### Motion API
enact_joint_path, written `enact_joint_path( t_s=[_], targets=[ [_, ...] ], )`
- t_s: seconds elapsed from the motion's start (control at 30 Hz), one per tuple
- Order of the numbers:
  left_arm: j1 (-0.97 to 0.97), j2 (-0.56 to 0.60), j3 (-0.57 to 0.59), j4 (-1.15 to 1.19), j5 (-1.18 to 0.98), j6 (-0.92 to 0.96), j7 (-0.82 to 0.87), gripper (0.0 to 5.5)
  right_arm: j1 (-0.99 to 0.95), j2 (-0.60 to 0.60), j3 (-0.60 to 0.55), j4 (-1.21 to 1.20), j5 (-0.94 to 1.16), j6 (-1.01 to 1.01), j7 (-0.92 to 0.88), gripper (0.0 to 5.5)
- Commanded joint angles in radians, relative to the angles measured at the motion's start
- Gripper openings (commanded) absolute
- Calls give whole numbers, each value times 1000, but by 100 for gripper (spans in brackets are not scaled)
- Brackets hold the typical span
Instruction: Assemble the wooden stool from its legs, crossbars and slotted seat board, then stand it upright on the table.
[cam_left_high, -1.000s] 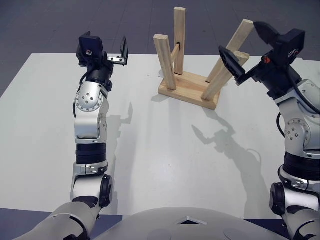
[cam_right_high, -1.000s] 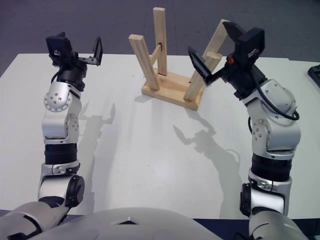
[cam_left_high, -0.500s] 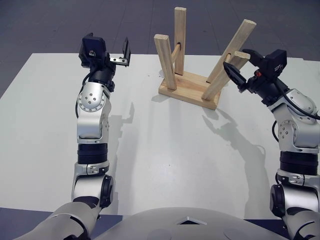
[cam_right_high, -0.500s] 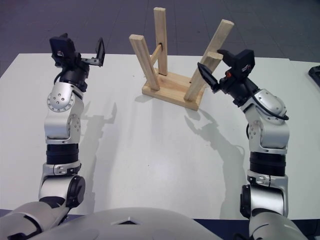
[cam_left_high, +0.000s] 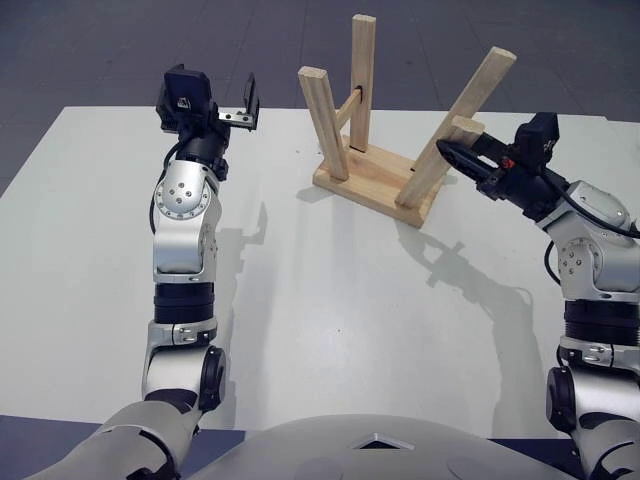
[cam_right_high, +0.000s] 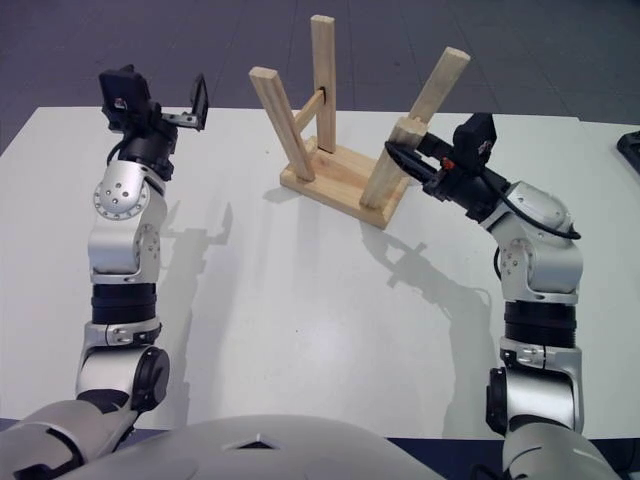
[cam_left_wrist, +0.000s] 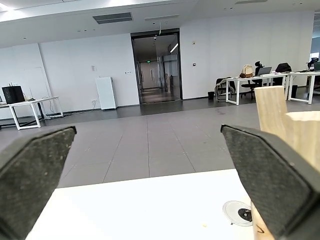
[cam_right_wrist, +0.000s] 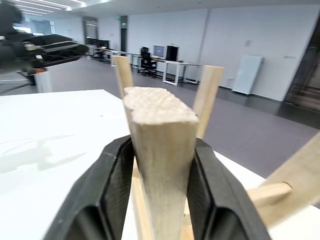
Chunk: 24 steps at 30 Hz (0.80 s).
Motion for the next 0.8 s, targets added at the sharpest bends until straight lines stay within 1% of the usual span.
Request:
enact_joint_path(
  t_s=[0.03, 0.1, 0.23, 0.3, 0.37, 0.43, 0.53, 0.63, 0.8],
  targets=[
    [-35, 48, 45, -7, -60, 34, -55, 540, 7, -66, 46, 9, 29, 55, 142, 109],
    [-26, 92, 79, -65, -204, 99, -200, 540, 6, -96, 65, 9, 37, 66, 204, 109],
    [68, 256, 97, -210, -458, 224, -559, 540, 0, -139, 74, 22, 67, 94, 295, 109],
    [124, 350, 96, -245, -571, 305, -740, 540, -8, -157, 71, 30, 85, 110, 328, 109],
    [163, 421, 97, -249, -649, 370, -869, 540, -20, -174, 80, 47, 84, 115, 362, 109],
    [165, 464, 102, -220, -692, 413, -937, 540, -33, -191, 95, 70, 75, 116, 401, 109],
    [118, 486, 82, -150, -691, 426, -983, 540, -53, -207, 117, 102, 67, 115, 445, 109],
    [52, 457, 26, -61, -639, 401, -980, 540, -73, -215, 138, 115, 65, 118, 478, 109],
    [17, 399, -44, -33, -628, 391, -1008, 540, -91, -220, 184, 119, 56, 124, 524, 109]
  ],
)
